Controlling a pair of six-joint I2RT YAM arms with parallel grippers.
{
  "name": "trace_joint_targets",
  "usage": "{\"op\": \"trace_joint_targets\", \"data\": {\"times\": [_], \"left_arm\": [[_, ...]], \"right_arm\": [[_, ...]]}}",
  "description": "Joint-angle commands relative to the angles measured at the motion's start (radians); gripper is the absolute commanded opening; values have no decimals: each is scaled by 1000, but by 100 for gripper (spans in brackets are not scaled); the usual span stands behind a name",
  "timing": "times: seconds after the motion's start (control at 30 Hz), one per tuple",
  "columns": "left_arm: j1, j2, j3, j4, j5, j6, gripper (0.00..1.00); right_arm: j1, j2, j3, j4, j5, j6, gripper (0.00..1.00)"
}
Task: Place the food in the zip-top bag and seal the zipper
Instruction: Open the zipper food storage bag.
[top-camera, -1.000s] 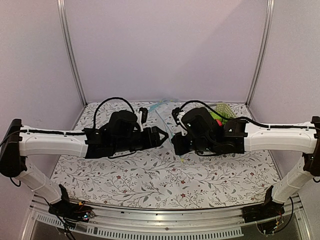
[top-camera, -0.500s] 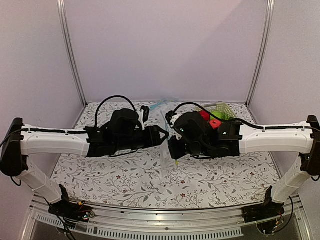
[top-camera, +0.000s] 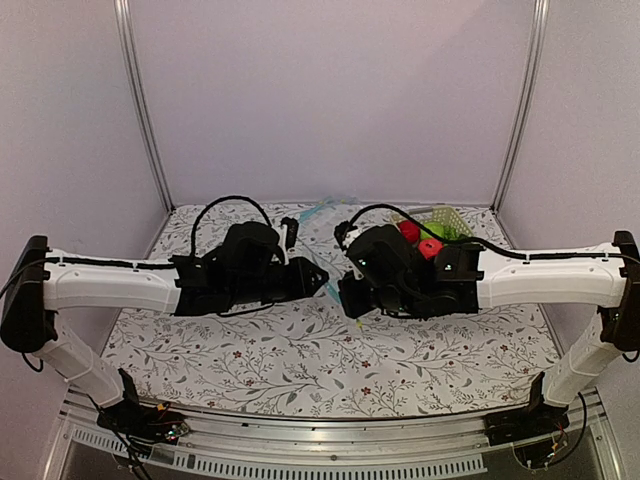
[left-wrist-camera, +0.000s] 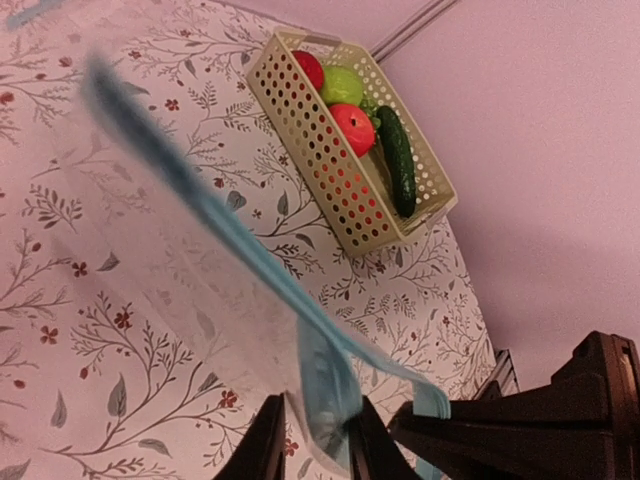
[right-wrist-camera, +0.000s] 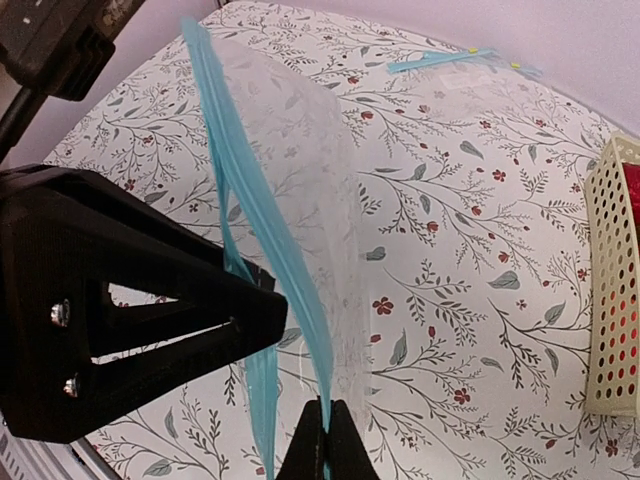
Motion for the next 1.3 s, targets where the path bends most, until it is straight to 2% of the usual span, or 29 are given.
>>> {"op": "trace_joint_targets", "data": {"times": [0.0,0.23,0.33,0.53,0.9,1.0,1.13,1.27], "left_arm": [[13,-32,-43,-39,-15,-11,14],[22,-70,-83,-31,1,-25,0],[31,-91,-79,-67,18,-10,0],[48,-165,-102,-177,17,12,0],[62,-213,-128,-182,26,16,0],[63,-214,-128,-171,34,29,0],[63,-173,-74,-159,150,113,0],[62,-114,21,-212,218,183,0]], "right_arm": [[10,13,27,-35,56,25,0],[9,26,48,-93,126,73,0],[-1,37,59,-136,169,123,0],[-62,13,18,-139,141,250,0],[-127,-22,-64,-53,28,351,0],[-128,-55,-96,-10,11,338,9],[-128,-88,-113,70,-94,228,29],[-129,-115,-103,80,-211,116,50]]}}
